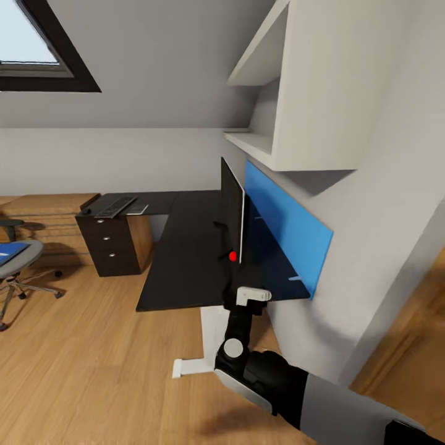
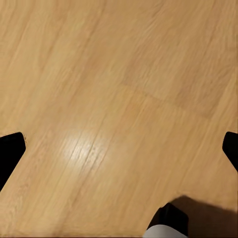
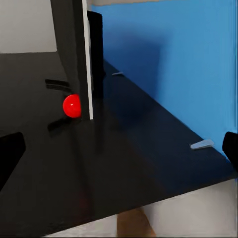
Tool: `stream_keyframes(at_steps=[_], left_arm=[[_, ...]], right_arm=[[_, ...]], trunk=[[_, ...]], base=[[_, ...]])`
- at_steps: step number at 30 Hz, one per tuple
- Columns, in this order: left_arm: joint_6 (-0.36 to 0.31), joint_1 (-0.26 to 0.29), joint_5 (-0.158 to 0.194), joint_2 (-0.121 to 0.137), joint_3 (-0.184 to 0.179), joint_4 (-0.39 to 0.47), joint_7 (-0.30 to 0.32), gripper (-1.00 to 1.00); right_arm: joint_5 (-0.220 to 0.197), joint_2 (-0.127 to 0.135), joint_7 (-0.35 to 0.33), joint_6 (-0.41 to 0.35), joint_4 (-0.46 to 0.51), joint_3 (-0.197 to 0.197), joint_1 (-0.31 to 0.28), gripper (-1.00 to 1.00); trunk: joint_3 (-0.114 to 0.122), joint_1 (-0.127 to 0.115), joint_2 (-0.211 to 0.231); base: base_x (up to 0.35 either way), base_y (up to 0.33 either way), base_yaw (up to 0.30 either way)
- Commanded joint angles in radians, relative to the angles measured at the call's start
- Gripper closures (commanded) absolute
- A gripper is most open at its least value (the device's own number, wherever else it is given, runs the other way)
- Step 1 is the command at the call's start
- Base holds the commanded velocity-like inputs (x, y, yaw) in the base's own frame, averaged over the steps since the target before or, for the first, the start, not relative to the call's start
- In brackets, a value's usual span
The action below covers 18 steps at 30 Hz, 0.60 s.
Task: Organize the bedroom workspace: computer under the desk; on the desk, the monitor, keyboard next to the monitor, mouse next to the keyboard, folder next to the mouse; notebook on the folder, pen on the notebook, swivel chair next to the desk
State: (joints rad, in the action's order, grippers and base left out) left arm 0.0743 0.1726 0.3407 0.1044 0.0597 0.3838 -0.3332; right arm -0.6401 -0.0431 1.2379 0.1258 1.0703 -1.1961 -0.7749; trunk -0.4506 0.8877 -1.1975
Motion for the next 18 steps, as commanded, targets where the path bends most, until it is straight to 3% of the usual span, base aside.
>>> stream_keyframes(at_steps=[1, 8, 9, 13, 17, 18], left_arm=[[0.004, 0.001, 0.011, 0.000, -0.001, 0.000, 0.000, -1.00], [-0.001, 0.001, 0.011, 0.001, -0.002, 0.000, 0.041, -1.00], [-0.002, 0.001, 0.011, 0.001, -0.001, 0.000, 0.044, -1.00], [-0.003, 0.001, 0.011, 0.001, -0.001, 0.000, 0.045, -1.00], [0.002, 0.001, 0.010, 0.000, -0.001, 0.000, 0.045, -1.00], [0.003, 0.001, 0.009, 0.000, -0.001, 0.000, 0.045, -1.00]], right_arm=[[-0.006, 0.001, 0.004, 0.025, 0.000, -0.007, 0.009, -1.00], [-0.006, 0.006, -0.033, 0.069, -0.027, -0.040, 0.060, -1.00], [-0.006, 0.004, -0.042, 0.087, -0.121, -0.049, 0.068, -1.00], [-0.007, 0.003, -0.063, 0.145, -0.232, -0.051, 0.069, -1.00], [-0.011, -0.002, -0.171, 0.208, -0.373, -0.053, 0.071, -1.00], [-0.015, -0.007, -0.236, 0.235, -0.440, -0.053, 0.071, -1.00]], trunk=[[-0.001, -0.001, -0.001], [-0.001, -0.001, -0.001], [-0.001, -0.001, -0.001], [-0.001, -0.001, -0.001], [-0.001, -0.001, -0.001], [-0.001, -0.001, -0.001]], base=[[-0.335, 0.000, 0.000], [-0.336, 0.000, 0.000], [-0.336, 0.000, 0.000], [-0.336, 0.000, 0.000], [-0.245, 0.000, 0.000], [-0.112, 0.000, 0.000]])
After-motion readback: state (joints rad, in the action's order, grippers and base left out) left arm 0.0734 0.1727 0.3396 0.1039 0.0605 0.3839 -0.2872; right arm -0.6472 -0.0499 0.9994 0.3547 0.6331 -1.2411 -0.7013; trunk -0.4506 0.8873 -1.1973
